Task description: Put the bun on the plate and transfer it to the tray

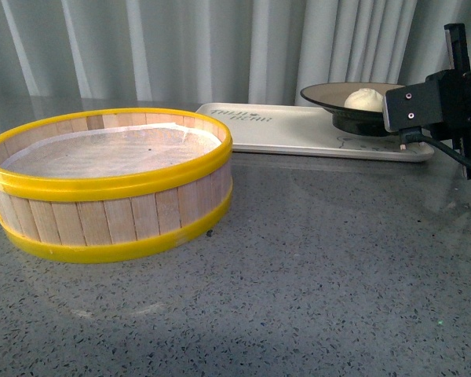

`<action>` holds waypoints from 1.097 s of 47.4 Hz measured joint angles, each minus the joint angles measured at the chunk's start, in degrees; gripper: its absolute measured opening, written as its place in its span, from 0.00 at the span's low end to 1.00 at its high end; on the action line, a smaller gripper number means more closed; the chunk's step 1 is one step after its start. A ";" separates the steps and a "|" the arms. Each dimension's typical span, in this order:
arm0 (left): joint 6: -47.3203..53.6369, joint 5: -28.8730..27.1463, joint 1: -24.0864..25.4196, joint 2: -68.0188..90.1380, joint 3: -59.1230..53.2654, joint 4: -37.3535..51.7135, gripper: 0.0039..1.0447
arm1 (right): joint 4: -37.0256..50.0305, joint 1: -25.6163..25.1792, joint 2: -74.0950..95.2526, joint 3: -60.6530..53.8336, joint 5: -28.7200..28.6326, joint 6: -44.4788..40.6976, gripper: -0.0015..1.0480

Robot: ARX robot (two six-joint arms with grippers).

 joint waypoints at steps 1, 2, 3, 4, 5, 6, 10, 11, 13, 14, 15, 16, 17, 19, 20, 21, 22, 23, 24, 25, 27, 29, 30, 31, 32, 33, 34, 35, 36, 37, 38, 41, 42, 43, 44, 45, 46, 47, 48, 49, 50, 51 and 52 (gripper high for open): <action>0.00 0.00 0.00 0.00 0.00 0.00 0.94 | 0.02 0.00 0.28 0.09 0.00 0.00 0.03; 0.00 0.00 0.00 0.00 0.00 0.00 0.94 | 0.02 0.00 0.39 0.15 -0.02 0.00 0.03; 0.00 0.00 0.00 0.00 0.00 0.00 0.94 | 0.00 0.00 0.61 0.31 -0.07 0.00 0.03; 0.00 0.00 0.00 0.00 0.00 0.00 0.94 | -0.07 0.00 0.83 0.37 -0.09 -0.02 0.03; 0.00 0.00 0.00 0.00 0.00 0.00 0.94 | -0.09 0.00 1.09 0.46 -0.09 0.00 0.03; 0.00 0.00 0.00 0.00 0.00 0.00 0.94 | -0.09 0.00 1.31 0.55 -0.11 0.00 0.03; 0.00 0.00 0.00 0.00 0.00 0.00 0.94 | -0.39 0.00 2.14 0.90 -0.24 -0.07 0.03; 0.00 0.00 0.00 0.00 0.00 0.00 0.94 | -0.48 0.00 2.27 0.96 -0.26 -0.09 0.03; 0.00 0.00 0.00 0.00 0.00 0.00 0.94 | -0.55 0.00 2.36 1.05 -0.31 -0.02 0.03; 0.00 0.00 0.00 0.00 0.00 0.00 0.94 | -0.57 0.00 2.40 1.07 -0.33 -0.02 0.03; 0.00 0.00 0.00 0.00 0.00 0.00 0.94 | -0.61 0.00 2.40 1.07 -0.37 -0.07 0.03; 0.00 0.00 0.00 0.00 0.00 0.00 0.94 | -0.63 0.00 2.40 1.07 -0.35 -0.04 0.03; 0.00 0.00 0.00 0.00 0.00 0.00 0.94 | -0.66 -0.02 2.40 1.07 -0.39 -0.02 0.03; 0.00 0.00 0.00 0.00 0.00 0.00 0.94 | -0.66 -0.04 2.40 1.07 -0.42 -0.02 0.03; 0.00 0.00 0.00 0.00 0.00 0.00 0.94 | -0.66 -0.07 2.43 1.07 -0.44 -0.02 0.03; 0.00 0.00 0.00 0.00 0.00 0.00 0.94 | -0.63 -0.07 2.43 1.07 -0.44 0.00 0.03; 0.00 0.00 0.00 0.00 0.00 0.00 0.94 | -0.63 -0.09 2.43 1.07 -0.44 0.02 0.03; 0.00 0.00 0.00 0.00 0.00 0.00 0.94 | -0.63 -0.11 2.43 1.07 -0.42 0.04 0.03; 0.00 0.00 0.00 0.00 0.00 0.00 0.94 | -0.66 -0.11 2.43 1.07 -0.42 0.09 0.03; 0.00 0.00 0.00 0.00 0.00 0.00 0.94 | -0.77 -0.13 2.43 1.07 -0.33 0.11 0.03; 0.00 0.00 0.00 0.00 0.00 0.00 0.94 | -1.03 -0.13 2.43 1.07 0.04 0.24 0.03; 0.00 0.00 0.00 0.00 0.00 0.00 0.94 | -1.49 -0.13 2.43 1.09 0.48 0.35 0.03; 0.00 0.00 0.00 0.00 0.00 0.00 0.94 | -1.62 -0.13 2.43 1.09 0.48 0.39 0.03; 0.00 0.00 0.00 0.00 0.00 0.00 0.94 | -1.66 -0.13 2.43 1.09 0.48 0.35 0.03; 0.00 0.00 0.00 0.00 0.00 0.00 0.94 | -1.66 -0.13 2.40 1.09 0.39 0.33 0.06; 0.00 0.00 0.00 0.00 0.00 0.00 0.94 | -1.64 -0.13 2.40 1.09 0.33 0.37 0.08; 0.00 0.00 0.00 0.00 0.00 0.00 0.94 | -1.51 -0.13 2.40 1.09 0.28 0.44 0.11; 0.00 0.00 0.00 0.00 0.00 0.00 0.94 | -1.29 -0.17 2.40 1.09 0.17 0.42 0.15; 0.00 0.00 0.00 0.00 0.00 0.00 0.94 | -1.07 -0.17 2.40 1.09 0.20 0.42 0.18; 0.00 0.00 0.00 0.00 0.00 0.00 0.94 | -1.05 -0.17 2.40 1.07 0.17 0.46 0.23; 0.00 0.00 0.00 0.00 0.00 0.00 0.94 | -1.05 -0.17 2.38 1.07 0.15 0.55 0.27; 0.00 0.00 0.00 0.00 0.00 0.00 0.94 | -0.96 -0.17 2.19 1.05 -0.09 0.66 0.38; 0.00 0.00 0.00 0.00 0.00 0.00 0.94 | -0.96 -0.17 2.12 1.03 -0.11 0.70 0.40; 0.00 0.00 0.00 0.00 0.00 0.00 0.94 | -0.96 -0.17 2.03 1.01 -0.15 0.70 0.44; 0.00 0.00 0.00 0.00 0.00 0.00 0.94 | -0.92 -0.17 1.86 0.94 -0.20 0.70 0.47; 0.00 0.00 0.00 0.00 0.00 0.00 0.94 | -0.83 -0.17 1.73 0.85 -0.26 0.72 0.50; 0.00 0.00 0.00 0.00 0.00 0.00 0.94 | -0.68 -0.15 1.40 0.70 -0.28 0.92 0.55; 0.00 0.00 0.00 0.00 0.00 0.00 0.94 | -0.68 -0.13 1.11 0.57 -0.31 1.09 0.59; 0.00 0.00 0.00 0.00 0.00 0.00 0.94 | -0.70 -0.09 0.72 0.35 -0.37 1.42 0.64; 0.00 0.00 0.00 0.00 0.00 0.00 0.94 | -0.70 -0.04 0.37 0.17 -0.48 1.66 0.67; 0.00 0.00 0.00 0.00 0.00 0.00 0.94 | -0.68 0.00 0.07 -0.02 -0.52 1.97 0.71; 0.00 0.00 0.00 0.00 0.00 0.00 0.94 | -0.68 0.04 -0.28 -0.22 -0.55 2.19 0.74; 0.00 0.00 0.00 0.00 0.00 0.00 0.94 | -0.68 0.13 -0.68 -0.46 -0.70 2.49 0.78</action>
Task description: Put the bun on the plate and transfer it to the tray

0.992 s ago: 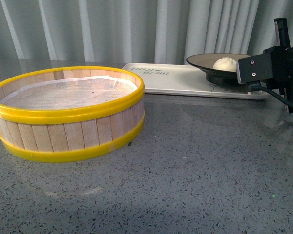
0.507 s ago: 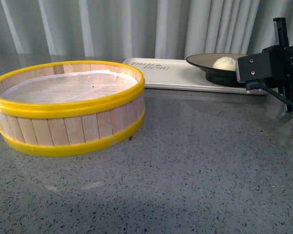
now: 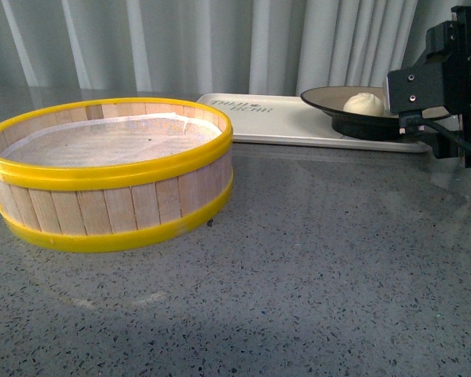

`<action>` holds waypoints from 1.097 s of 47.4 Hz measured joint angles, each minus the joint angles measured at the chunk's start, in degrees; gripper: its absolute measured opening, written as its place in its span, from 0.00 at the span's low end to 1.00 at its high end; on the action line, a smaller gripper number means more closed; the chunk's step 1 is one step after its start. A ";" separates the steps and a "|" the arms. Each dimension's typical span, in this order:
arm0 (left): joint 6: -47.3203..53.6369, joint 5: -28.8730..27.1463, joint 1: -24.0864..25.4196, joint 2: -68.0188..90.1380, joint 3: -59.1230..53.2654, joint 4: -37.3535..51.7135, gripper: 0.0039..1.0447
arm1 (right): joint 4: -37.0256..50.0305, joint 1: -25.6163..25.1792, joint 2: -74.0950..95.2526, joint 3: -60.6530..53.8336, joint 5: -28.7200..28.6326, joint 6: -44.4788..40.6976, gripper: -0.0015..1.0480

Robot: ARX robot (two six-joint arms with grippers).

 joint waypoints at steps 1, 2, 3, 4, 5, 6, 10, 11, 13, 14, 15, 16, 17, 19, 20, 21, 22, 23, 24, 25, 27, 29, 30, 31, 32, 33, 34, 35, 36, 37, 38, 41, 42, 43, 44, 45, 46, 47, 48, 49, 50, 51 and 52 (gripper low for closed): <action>0.00 0.00 0.00 0.00 0.00 0.00 0.94 | 0.00 0.11 -0.48 -0.28 -0.09 0.57 0.82; 0.00 0.00 0.00 0.00 0.00 0.00 0.94 | 0.00 0.20 -1.03 -0.66 -0.24 0.94 0.86; 0.00 0.00 0.00 0.00 0.00 0.00 0.94 | 0.00 0.31 -1.68 -1.14 -0.26 1.40 0.91; 0.00 0.00 0.00 0.00 0.00 0.00 0.94 | 0.00 0.39 -2.19 -1.55 -0.28 1.75 0.93; 0.00 0.00 0.00 0.00 0.00 0.00 0.94 | -0.02 0.55 -2.99 -2.29 -0.31 2.12 0.93; 0.00 0.00 0.00 0.00 0.00 0.00 0.94 | -0.28 0.63 -3.56 -2.82 -0.48 2.32 0.92; 0.00 0.00 0.00 0.00 0.00 0.00 0.94 | -2.01 1.05 -6.95 -5.99 -0.94 3.26 0.92; 0.00 0.00 0.00 0.00 0.00 0.00 0.94 | -2.12 1.18 -7.96 -7.06 -1.22 3.72 0.92; 0.00 0.00 0.00 0.00 0.00 0.00 0.94 | -2.05 1.38 -9.79 -9.07 -1.75 4.20 0.92; 0.00 0.00 0.00 0.00 0.00 0.00 0.94 | -1.97 1.44 -10.62 -9.97 -1.97 4.37 0.92; 0.00 0.00 0.00 0.00 0.00 0.00 0.94 | -1.92 1.53 -11.82 -11.26 -2.47 5.07 0.92; 0.00 0.00 0.00 0.00 0.00 0.00 0.94 | -1.75 1.55 -12.61 -12.15 -2.62 5.51 0.92; 0.00 0.00 0.00 0.00 0.00 0.00 0.94 | -1.16 1.62 -13.92 -13.57 -3.06 5.95 0.92; 0.00 0.00 0.00 0.00 0.00 0.00 0.94 | -0.87 1.64 -16.26 -15.63 -3.52 7.67 0.92; 0.00 0.00 0.00 0.00 0.00 0.00 0.94 | 0.17 1.68 -17.84 -17.03 -3.28 9.73 0.92; 0.00 0.00 0.00 0.00 0.00 0.00 0.94 | 1.36 1.75 -18.93 -17.99 -2.82 11.34 0.92; 0.00 0.00 0.00 0.00 0.00 0.00 0.94 | 2.56 1.79 -20.17 -18.93 -2.23 13.33 0.92; 0.00 0.00 0.00 0.00 0.00 0.00 0.94 | 3.17 1.79 -22.14 -20.00 -1.86 16.50 0.92; 0.00 0.00 0.00 0.00 0.00 0.00 0.94 | 3.43 1.77 -23.52 -20.61 -1.77 19.43 0.92; 0.00 0.00 0.00 0.00 0.00 0.00 0.94 | 3.52 1.75 -24.74 -21.03 -1.75 23.06 0.92; 0.00 -0.02 0.00 0.00 0.00 0.00 0.94 | 3.61 1.75 -26.77 -21.27 -1.77 28.74 0.92; 0.00 0.00 0.00 0.00 0.00 0.00 0.94 | 3.93 1.75 -28.26 -21.24 -1.77 32.92 0.92; 0.00 0.00 0.00 0.00 0.00 0.00 0.94 | 4.09 1.75 -29.00 -21.22 -1.81 35.39 0.92; 0.00 0.00 0.00 -0.02 0.00 0.00 0.94 | 4.11 1.75 -29.27 -21.22 -1.81 37.00 0.92; 0.00 0.00 0.00 -0.02 0.00 0.00 0.94 | 4.11 1.75 -29.35 -21.22 -1.84 38.23 0.92; 0.00 0.00 0.00 0.00 0.00 0.00 0.94 | 5.86 2.05 -29.38 -21.90 0.02 41.44 0.90; 0.00 0.00 0.00 0.00 0.00 0.00 0.94 | 8.92 2.45 -29.44 -23.28 3.30 45.00 0.87; 0.00 0.00 0.00 -0.02 0.00 0.00 0.94 | 13.64 2.80 -29.68 -25.81 9.70 52.22 0.82; 0.00 0.04 0.00 -0.02 0.00 0.00 0.94 | 16.59 2.93 -29.94 -27.76 12.81 56.78 0.78; 0.00 0.02 0.00 -0.02 0.00 0.00 0.94 | 20.17 3.04 -30.64 -30.82 15.85 62.45 0.73; 0.00 0.00 0.00 -0.02 0.00 0.00 0.94 | 22.95 2.75 -31.67 -33.92 17.05 68.98 0.68; 0.00 -0.09 0.00 -0.02 0.00 0.00 0.94 | 27.54 1.49 -35.36 -41.09 16.63 83.03 0.55; 0.00 -0.02 0.00 -0.02 0.00 0.00 0.94 | 28.30 1.31 -36.33 -42.64 16.74 85.40 0.51; 0.00 0.00 0.00 -0.02 0.00 0.00 0.94 | 29.42 1.05 -37.81 -44.85 16.81 88.17 0.46; 0.00 0.00 0.00 -0.02 0.00 0.00 0.94 | 30.34 0.90 -39.10 -46.90 16.83 90.20 0.41; 0.00 0.00 0.00 -0.02 0.00 0.00 0.94 | 30.88 0.79 -39.89 -48.17 16.90 91.49 0.38; 0.00 0.00 0.00 -0.02 0.00 0.00 0.94 | 31.61 0.70 -40.98 -50.01 16.92 92.52 0.32; 0.00 0.00 0.00 -0.02 0.00 0.00 0.94 | 32.04 0.70 -41.66 -51.21 16.92 93.33 0.29; 0.00 0.00 0.00 -0.02 0.00 0.00 0.94 | 32.65 0.72 -42.64 -52.98 16.87 93.92 0.24; 0.00 0.00 0.00 -0.02 0.00 0.00 0.94 | 33.20 0.74 -43.58 -54.75 16.79 94.53 0.19; 0.00 -0.02 0.00 -0.02 0.00 0.00 0.94 | 33.53 0.81 -44.22 -55.89 16.79 94.73 0.15; 0.00 -0.02 0.00 -0.02 0.00 0.00 0.94 | 33.99 0.83 -45.16 -57.48 16.61 95.06 0.10; 0.00 -0.02 0.00 -0.02 0.00 0.00 0.94 | 34.23 0.85 -45.77 -58.51 16.61 95.21 0.07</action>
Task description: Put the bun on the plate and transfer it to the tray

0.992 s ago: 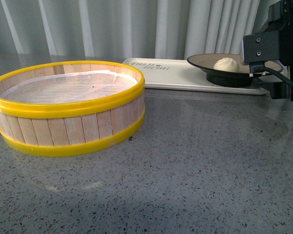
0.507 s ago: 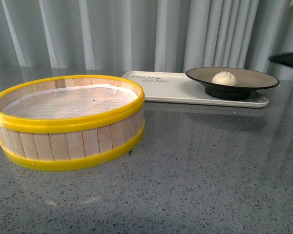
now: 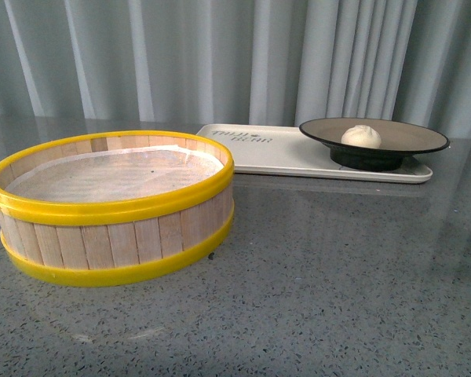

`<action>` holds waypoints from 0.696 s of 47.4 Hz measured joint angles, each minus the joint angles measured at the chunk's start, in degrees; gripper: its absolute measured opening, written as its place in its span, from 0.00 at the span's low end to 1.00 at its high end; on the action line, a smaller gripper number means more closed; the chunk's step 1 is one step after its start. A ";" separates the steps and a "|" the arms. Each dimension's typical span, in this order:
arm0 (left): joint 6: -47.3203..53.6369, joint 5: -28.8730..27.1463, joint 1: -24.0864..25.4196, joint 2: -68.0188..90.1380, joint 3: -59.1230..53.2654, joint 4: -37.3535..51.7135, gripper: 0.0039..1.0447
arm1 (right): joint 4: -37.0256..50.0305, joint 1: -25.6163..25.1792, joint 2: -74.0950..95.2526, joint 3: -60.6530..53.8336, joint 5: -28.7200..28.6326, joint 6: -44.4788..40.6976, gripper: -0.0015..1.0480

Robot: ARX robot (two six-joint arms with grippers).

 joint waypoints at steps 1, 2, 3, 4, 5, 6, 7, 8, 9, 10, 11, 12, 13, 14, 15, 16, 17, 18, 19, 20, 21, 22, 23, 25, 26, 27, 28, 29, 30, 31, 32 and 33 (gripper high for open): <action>0.00 0.00 0.00 0.00 0.00 0.00 0.94 | 0.26 0.00 -0.94 -1.18 0.00 0.17 0.02; 0.00 0.00 0.00 0.00 0.00 0.00 0.94 | 0.52 0.00 -1.55 -2.29 0.02 0.22 0.01; 0.00 0.02 0.00 0.00 0.00 0.00 0.94 | 0.74 0.00 -2.19 -3.17 0.02 0.42 0.02; 0.00 0.00 0.00 0.00 0.00 0.00 0.94 | 0.87 0.00 -2.84 -4.00 0.07 0.50 0.02; 0.00 0.02 0.00 0.00 0.00 0.00 0.94 | 0.98 0.00 -3.50 -4.76 0.04 0.55 0.02; 0.00 0.02 0.00 0.00 0.00 0.00 0.94 | 1.09 -0.02 -4.17 -5.55 0.07 0.55 0.02; 0.00 0.02 0.00 0.00 0.00 0.00 0.94 | 1.14 -0.02 -4.48 -5.92 0.07 0.57 0.02; 0.00 0.02 0.00 0.00 0.00 0.00 0.94 | 1.25 -0.02 -5.14 -6.64 0.09 0.59 0.02; 0.00 0.02 0.00 0.00 0.00 0.00 0.94 | 1.31 -0.02 -6.08 -7.65 0.09 0.70 0.02; 0.00 0.02 0.00 0.00 0.00 0.00 0.94 | 1.33 -0.02 -6.71 -8.33 0.09 0.72 0.02; 0.00 0.02 0.00 0.00 0.00 0.00 0.94 | 1.33 -0.02 -7.69 -9.29 0.07 0.74 0.02; 0.00 0.02 0.00 0.00 0.00 0.00 0.94 | 1.33 -0.02 -8.35 -9.92 0.04 0.76 0.02; 0.00 0.00 0.00 0.00 0.00 0.00 0.94 | 1.33 -0.02 -8.98 -10.51 0.04 0.76 0.02; 0.00 0.00 0.00 0.00 0.00 0.00 0.94 | 1.33 -0.02 -9.60 -11.10 0.04 0.76 0.02; 0.00 0.02 0.00 0.00 0.00 0.00 0.94 | 1.29 -0.02 -10.21 -11.65 0.02 0.76 0.02; 0.00 0.02 0.00 0.00 0.00 0.00 0.94 | 1.22 -0.02 -10.82 -12.17 0.02 0.76 0.02; 0.00 0.02 0.00 0.00 0.00 0.00 0.94 | 1.14 -0.02 -11.39 -12.61 0.04 0.79 0.02; 0.00 0.00 0.00 0.00 0.00 0.00 0.94 | 1.01 -0.02 -12.02 -13.09 0.09 0.79 0.02; 0.00 0.02 0.00 0.00 0.00 0.00 0.94 | 0.94 -0.02 -12.33 -13.33 0.07 0.79 0.02; 0.00 0.02 0.00 0.00 0.00 0.00 0.94 | 0.74 -0.02 -12.96 -13.79 0.04 0.79 0.02; 0.00 0.02 0.00 0.00 0.00 0.00 0.94 | 0.55 -0.02 -13.60 -14.25 0.04 0.81 0.02; 0.00 0.02 0.00 0.00 0.00 0.00 0.94 | 0.46 -0.02 -13.90 -14.47 0.07 0.81 0.02; 0.00 0.02 0.00 0.00 0.00 0.00 0.94 | 0.24 -0.02 -14.53 -14.91 0.04 0.81 0.02; 0.00 0.02 0.00 0.00 0.00 0.00 0.94 | -0.44 -0.02 -16.15 -15.96 0.04 0.83 0.02; 0.00 0.02 0.00 0.00 0.00 0.00 0.94 | -0.83 -0.02 -17.11 -16.50 0.04 0.85 0.02; 0.00 0.02 0.00 0.00 0.00 0.00 0.94 | -1.14 -0.02 -17.79 -16.87 0.04 0.85 0.02; 0.00 0.02 0.00 0.00 0.00 0.00 0.94 | -1.44 -0.02 -18.47 -17.22 0.04 0.87 0.02; 0.00 0.00 0.00 0.00 0.00 0.00 0.94 | -1.95 -0.02 -19.47 -17.75 0.04 0.87 0.02; 0.00 0.02 0.00 0.00 0.00 0.00 0.94 | -2.29 -0.02 -20.13 -18.08 0.04 0.87 0.02; 0.00 0.02 0.00 0.00 0.00 0.00 0.94 | -2.49 -0.02 -20.48 -18.23 0.04 0.87 0.02; 0.00 0.02 0.00 0.00 0.00 0.00 0.94 | -2.86 -0.02 -21.16 -18.53 0.02 0.87 0.02; 0.00 0.02 0.00 0.00 0.00 0.00 0.94 | -3.06 -0.02 -21.51 -18.71 0.02 0.87 0.02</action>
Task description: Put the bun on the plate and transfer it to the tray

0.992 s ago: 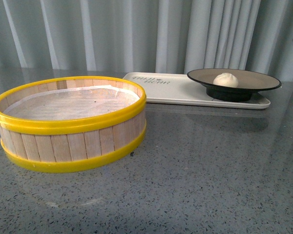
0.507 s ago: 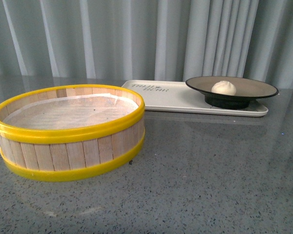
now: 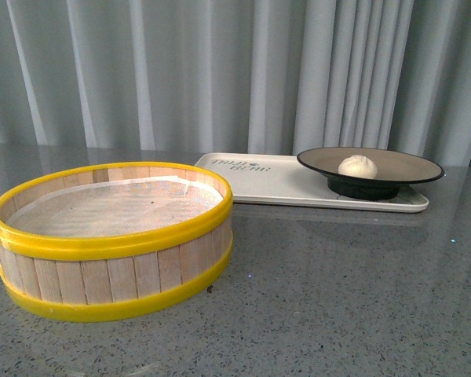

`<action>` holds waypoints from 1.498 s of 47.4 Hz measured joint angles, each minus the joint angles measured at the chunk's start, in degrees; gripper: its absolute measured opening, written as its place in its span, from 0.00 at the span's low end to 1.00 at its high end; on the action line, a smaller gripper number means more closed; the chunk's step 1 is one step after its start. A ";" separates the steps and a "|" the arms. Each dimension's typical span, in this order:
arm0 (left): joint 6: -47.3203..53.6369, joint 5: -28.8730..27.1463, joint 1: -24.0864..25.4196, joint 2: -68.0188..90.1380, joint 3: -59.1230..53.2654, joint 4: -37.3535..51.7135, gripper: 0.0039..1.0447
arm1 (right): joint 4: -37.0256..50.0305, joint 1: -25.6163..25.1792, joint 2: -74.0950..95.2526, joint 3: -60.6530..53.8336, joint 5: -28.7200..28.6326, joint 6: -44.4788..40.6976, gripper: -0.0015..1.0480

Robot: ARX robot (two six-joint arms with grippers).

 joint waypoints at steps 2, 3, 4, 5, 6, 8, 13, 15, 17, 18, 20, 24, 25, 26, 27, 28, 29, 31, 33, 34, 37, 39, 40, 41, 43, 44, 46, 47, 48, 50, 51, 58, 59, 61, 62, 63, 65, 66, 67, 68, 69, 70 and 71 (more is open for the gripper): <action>0.00 0.00 0.00 0.00 0.00 0.00 0.94 | -0.59 0.00 -1.01 -0.44 0.02 0.02 0.02; 0.00 0.00 0.00 0.00 0.00 0.00 0.94 | -1.03 0.00 -1.68 -0.72 0.02 0.02 0.02; 0.00 0.00 0.00 0.00 0.00 0.00 0.94 | -1.66 0.00 -2.69 -1.09 0.02 0.02 0.02; 0.00 0.00 0.00 0.00 0.00 0.00 0.94 | -2.32 0.00 -3.69 -1.42 0.02 0.02 0.02; 0.00 0.00 0.00 0.00 0.00 0.00 0.94 | -2.78 0.00 -4.39 -1.62 0.02 0.02 0.02; 0.00 -0.02 0.00 0.00 0.00 0.00 0.94 | -3.89 0.00 -6.05 -2.05 0.02 0.02 0.02; 0.00 0.00 0.00 0.00 0.00 0.00 0.94 | -6.03 0.00 -9.55 -3.39 0.02 0.04 0.02; 0.00 0.00 0.00 0.00 0.00 0.00 0.94 | -4.33 0.00 -10.05 -4.76 0.02 0.04 0.02; 0.00 0.00 0.00 0.00 0.00 0.00 0.94 | -4.87 0.00 -10.91 -5.42 0.02 0.04 0.02; 0.00 0.00 0.00 0.00 0.00 0.00 0.94 | -5.68 0.00 -11.45 -5.64 0.04 0.07 0.02; 0.00 0.00 0.00 0.00 0.00 0.00 0.94 | -7.48 0.00 -13.16 -5.66 0.02 0.07 0.02; 0.00 -0.02 0.00 0.00 0.00 0.00 0.94 | -10.23 0.00 -16.46 -5.66 0.02 0.07 0.02; 0.00 0.00 0.00 0.00 0.00 0.00 0.94 | -11.32 0.00 -17.73 -5.66 0.00 0.07 0.02; 0.00 -0.02 0.00 0.00 0.00 0.00 0.94 | -11.91 0.00 -18.40 -5.66 0.02 0.07 0.02; 0.00 0.00 0.00 0.00 0.00 0.00 0.94 | -12.55 0.00 -19.06 -5.66 0.00 0.07 0.02; 0.00 0.00 0.00 0.00 0.00 0.00 0.94 | -13.31 0.00 -19.82 -5.66 0.00 0.07 0.02; 0.00 0.00 0.00 0.00 0.00 0.00 0.94 | -14.05 0.00 -20.55 -5.66 0.00 0.07 0.02; 0.00 0.00 0.00 0.00 0.00 0.00 0.94 | -14.80 0.00 -21.29 -5.66 0.02 0.07 0.02; 0.00 0.00 0.00 0.00 0.00 0.00 0.94 | -16.09 0.00 -22.58 -5.66 0.00 0.07 0.02; 0.00 0.00 0.00 0.00 0.00 0.00 0.94 | -16.61 0.00 -23.15 -5.66 0.02 0.07 0.02; 0.00 -0.02 0.00 0.00 0.00 0.00 0.94 | -18.34 0.00 -25.07 -5.66 0.00 0.07 0.02; 0.00 0.00 0.00 0.00 0.00 0.00 0.94 | -19.56 0.00 -26.32 -5.66 0.00 0.07 0.02; 0.00 0.00 0.00 0.00 0.00 0.00 0.94 | -20.04 0.00 -26.77 -5.66 0.00 0.07 0.02; 0.00 0.00 0.00 0.00 0.00 0.00 0.94 | -20.48 0.00 -27.23 -5.66 0.00 0.07 0.02; 0.00 0.00 0.00 0.00 0.00 0.00 0.94 | -21.18 0.00 -27.91 -5.66 0.00 0.07 0.02; 0.00 0.00 0.00 0.00 0.00 0.00 0.94 | -21.84 0.00 -28.59 -5.66 0.00 0.07 0.02; 0.00 -0.02 0.00 0.00 0.00 0.00 0.94 | -22.88 0.00 -29.66 -5.66 0.00 0.07 0.02; 0.00 0.00 0.00 0.00 0.00 0.00 0.94 | -23.30 0.00 -30.05 -5.66 0.00 0.07 0.02; 0.00 0.00 0.00 0.00 0.00 0.00 0.94 | -23.87 0.00 -30.64 -5.66 0.00 0.07 0.02; 0.00 0.00 0.00 0.00 0.00 0.00 0.94 | -24.59 0.00 -31.41 -5.66 0.00 0.07 0.02; 0.00 0.00 0.00 0.00 0.00 0.00 0.94 | -24.76 0.00 -31.58 -5.66 0.00 0.07 0.02; 0.00 0.00 0.00 0.00 0.00 0.00 0.94 | -27.10 0.00 -33.90 -5.66 0.00 0.07 0.02; 0.00 0.00 0.00 0.00 0.00 0.00 0.94 | -27.41 0.00 -34.21 -5.66 0.00 0.07 0.02; 0.00 0.00 0.00 0.00 0.00 0.00 0.94 | -28.13 0.00 -34.93 -5.66 0.00 0.07 0.02; 0.00 0.00 0.00 0.00 0.00 0.00 0.94 | -28.39 0.00 -35.21 -5.66 0.00 0.04 0.02; 0.00 0.00 0.00 0.00 0.00 0.00 0.94 | -28.65 0.00 -35.47 -5.66 0.00 0.07 0.02; 0.00 0.00 0.00 0.00 0.00 0.00 0.94 | -29.05 0.00 -35.87 -5.66 0.00 0.07 0.02; 0.00 0.00 0.00 0.00 0.00 0.00 0.94 | -29.18 0.00 -36.00 -5.66 0.00 0.07 0.02; 0.00 0.00 0.00 0.00 0.00 0.00 0.94 | -29.35 0.00 -36.17 -5.66 0.00 0.07 0.02; 0.00 0.00 0.00 0.00 0.00 0.00 0.94 | -29.51 0.00 -36.33 -5.66 0.00 0.07 0.02; 0.00 0.00 0.00 0.00 0.00 0.00 0.94 | -30.56 0.00 -37.31 -5.66 0.00 0.07 0.02; 0.00 0.00 0.00 0.00 0.00 0.00 0.94 | -32.68 0.00 -38.86 -5.60 0.02 0.07 0.02; 0.00 0.00 0.00 0.00 0.00 0.00 0.94 | -35.47 0.00 -40.79 -5.62 0.00 0.07 0.02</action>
